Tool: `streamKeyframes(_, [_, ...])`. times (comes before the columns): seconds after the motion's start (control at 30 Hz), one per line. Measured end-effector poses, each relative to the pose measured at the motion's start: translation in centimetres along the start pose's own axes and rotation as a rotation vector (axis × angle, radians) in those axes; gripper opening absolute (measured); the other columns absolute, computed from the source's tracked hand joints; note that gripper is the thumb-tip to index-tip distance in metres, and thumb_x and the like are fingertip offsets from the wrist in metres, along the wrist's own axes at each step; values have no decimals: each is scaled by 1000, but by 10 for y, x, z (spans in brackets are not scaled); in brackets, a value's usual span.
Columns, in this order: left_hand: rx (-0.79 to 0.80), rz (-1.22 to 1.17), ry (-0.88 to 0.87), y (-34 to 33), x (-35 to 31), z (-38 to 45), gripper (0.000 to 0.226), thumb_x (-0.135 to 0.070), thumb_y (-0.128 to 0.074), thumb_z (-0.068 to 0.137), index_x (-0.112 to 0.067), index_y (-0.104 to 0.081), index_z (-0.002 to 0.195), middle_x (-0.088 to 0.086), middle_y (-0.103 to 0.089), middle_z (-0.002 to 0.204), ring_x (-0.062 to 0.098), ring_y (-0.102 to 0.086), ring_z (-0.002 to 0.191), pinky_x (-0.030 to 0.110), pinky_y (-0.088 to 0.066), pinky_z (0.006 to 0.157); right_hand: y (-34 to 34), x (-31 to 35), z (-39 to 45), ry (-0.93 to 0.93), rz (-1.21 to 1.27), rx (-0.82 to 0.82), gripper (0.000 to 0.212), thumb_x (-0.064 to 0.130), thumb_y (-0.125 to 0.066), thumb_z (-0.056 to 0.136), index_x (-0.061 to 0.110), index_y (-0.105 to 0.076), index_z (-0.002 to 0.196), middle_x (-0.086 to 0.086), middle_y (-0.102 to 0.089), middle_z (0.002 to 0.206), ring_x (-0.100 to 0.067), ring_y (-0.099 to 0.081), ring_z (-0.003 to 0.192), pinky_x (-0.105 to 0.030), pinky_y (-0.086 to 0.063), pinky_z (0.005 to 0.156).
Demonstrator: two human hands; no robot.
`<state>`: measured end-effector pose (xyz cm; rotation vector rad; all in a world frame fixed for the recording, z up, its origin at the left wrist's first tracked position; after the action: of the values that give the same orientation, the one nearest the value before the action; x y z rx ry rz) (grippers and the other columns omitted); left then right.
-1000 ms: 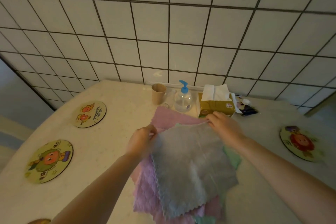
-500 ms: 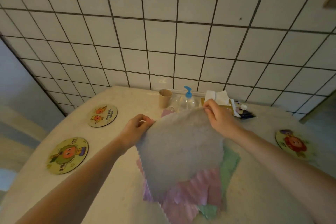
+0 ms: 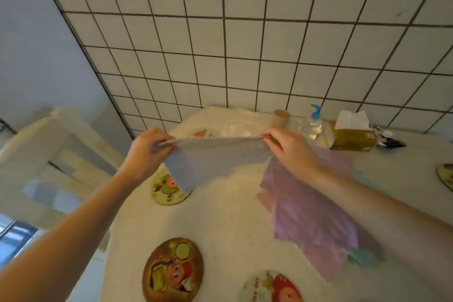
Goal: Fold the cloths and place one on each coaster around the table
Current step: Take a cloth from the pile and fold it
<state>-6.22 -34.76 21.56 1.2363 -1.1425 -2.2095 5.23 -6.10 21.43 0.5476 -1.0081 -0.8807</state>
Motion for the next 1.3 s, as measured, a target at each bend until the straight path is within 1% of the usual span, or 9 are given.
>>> streamKeyframes(0.2, [385,-61,57,-27,82,-115,25,-6,-67,85,-18,-73,105,-21,-62,105,-5,-57,101,2,-39,89,-104,38,-93,-202,-42,282,18,24,-54,95,17,-65,107,7,-65,102,-8,-59,93,-11,-33,74])
streamKeyframes(0.37, [688,22,84,-76,130,-209,26,-18,-59,92,-31,-70,111,-35,-55,100,1,-61,104,17,-45,94,-169,56,-184,-337,-71,586,24,20,-45,98,20,-58,118,2,-59,119,-13,-56,108,-21,-42,87])
streamKeyframes(0.5, [808,-24,56,-93,137,-253,26,-21,-54,94,-38,-70,108,-46,-49,92,-6,-58,98,0,-35,85,-186,72,-242,-395,-66,749,31,11,-39,99,24,-54,123,8,-55,125,-5,-54,107,-19,-44,87])
streamKeyframes(0.6, [833,-44,80,-98,141,-263,23,-23,-56,93,-36,-69,107,-42,-52,92,-6,-55,95,0,-33,81,-186,79,-257,-421,-40,762,26,17,-43,98,24,-56,119,10,-57,122,-2,-53,103,-12,-40,83])
streamKeyframes(0.67, [814,-70,151,-100,150,-259,18,-23,-59,91,-32,-70,104,-26,-62,94,1,-59,92,10,-39,83,-185,77,-255,-437,-25,744,22,22,-49,96,25,-58,115,13,-59,116,4,-54,98,-6,-39,79])
streamKeyframes(0.77, [679,-151,317,-98,166,-239,8,-23,-66,86,-31,-68,87,-2,-67,83,16,-60,80,26,-46,77,-181,66,-234,-507,-7,659,15,25,-56,93,24,-60,107,14,-64,103,6,-60,86,-14,-50,79])
streamKeyframes(0.9, [505,-299,549,-96,186,-207,3,-25,-71,83,-23,-69,85,22,-65,85,35,-61,81,47,-53,76,-179,38,-190,-574,49,454,8,19,-61,89,27,-60,93,13,-65,87,7,-60,77,-17,-52,72])
streamKeyframes(1.1, [326,-439,845,-110,201,-167,27,-20,-69,85,5,-62,78,18,-62,81,30,-61,79,51,-55,81,-201,-5,-140,-668,84,362,9,14,-60,90,17,-64,98,9,-64,90,-4,-60,84,-5,-40,66])
streamKeyframes(1.3, [280,-383,1002,-121,205,-160,15,-20,-71,83,-9,-68,74,13,-67,79,29,-64,77,45,-57,79,-223,-36,-123,-767,42,363,7,21,-64,88,14,-65,90,8,-63,83,-7,-56,76,-3,-35,54])
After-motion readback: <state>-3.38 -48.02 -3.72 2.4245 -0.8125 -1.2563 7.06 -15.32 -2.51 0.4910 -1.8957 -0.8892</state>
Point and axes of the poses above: each hand's wrist, its own z-axis towards the middle knuckle, its own y-axis out of the back of the hand, x = y × z, the point moved 5 cm from there along z, towards the middle knuckle
